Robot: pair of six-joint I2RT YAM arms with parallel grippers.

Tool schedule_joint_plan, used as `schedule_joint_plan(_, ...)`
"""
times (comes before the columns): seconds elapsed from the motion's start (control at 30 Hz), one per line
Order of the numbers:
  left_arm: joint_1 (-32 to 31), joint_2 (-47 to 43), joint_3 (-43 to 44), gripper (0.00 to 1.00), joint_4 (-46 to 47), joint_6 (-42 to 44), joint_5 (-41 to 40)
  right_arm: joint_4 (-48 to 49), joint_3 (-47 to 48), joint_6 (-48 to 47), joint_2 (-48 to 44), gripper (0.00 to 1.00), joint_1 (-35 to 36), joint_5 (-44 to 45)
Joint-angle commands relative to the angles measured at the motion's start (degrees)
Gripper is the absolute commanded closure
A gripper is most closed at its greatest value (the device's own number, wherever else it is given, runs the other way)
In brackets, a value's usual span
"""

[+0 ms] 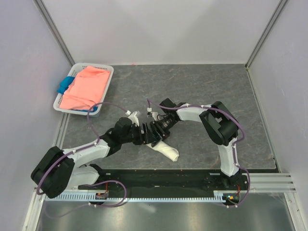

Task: Fold the napkin, place the utensils inside, and roll it up
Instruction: Roll the napkin with the utensil

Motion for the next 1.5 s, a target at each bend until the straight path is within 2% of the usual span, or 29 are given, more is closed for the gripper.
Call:
schedule_joint_plan(0.0, 0.12, 2.50, -1.18, 0.24, 5.58, 2.00, -4.55, 1.87, -4.06, -4.01, -0.40, 0.32, 0.31, 17.43)
schedule_joint_plan(0.47, 0.12, 5.93, 0.13, 0.24, 9.89, 2.17, -2.27, 13.30, -13.38, 0.12, -15.97, 0.20, 0.31, 25.43)
schedule_joint_plan(0.73, 0.12, 5.23, 1.45, 0.24, 9.89, 2.88, -4.20, 14.01, -13.91, 1.08, -15.88, 0.19, 0.31, 25.43)
schedule_joint_plan(1.07, 0.12, 8.21, 4.35, 0.38, 11.38, 4.99, -14.13, 16.73, -15.93, 1.53, -18.78, 0.19, 0.22, 25.88)
schedule_joint_plan(1.27, 0.12, 11.73, 5.93, 0.38, 14.54, 4.55, -14.93, 16.82, -16.89, 0.38, -19.49, 0.19, 0.22, 24.29)
schedule_joint_plan(1.47, 0.12, 14.37, 8.57, 0.39, 15.43, 5.16, -18.97, 16.91, -17.60, -0.32, -18.52, 0.19, 0.22, 22.98)
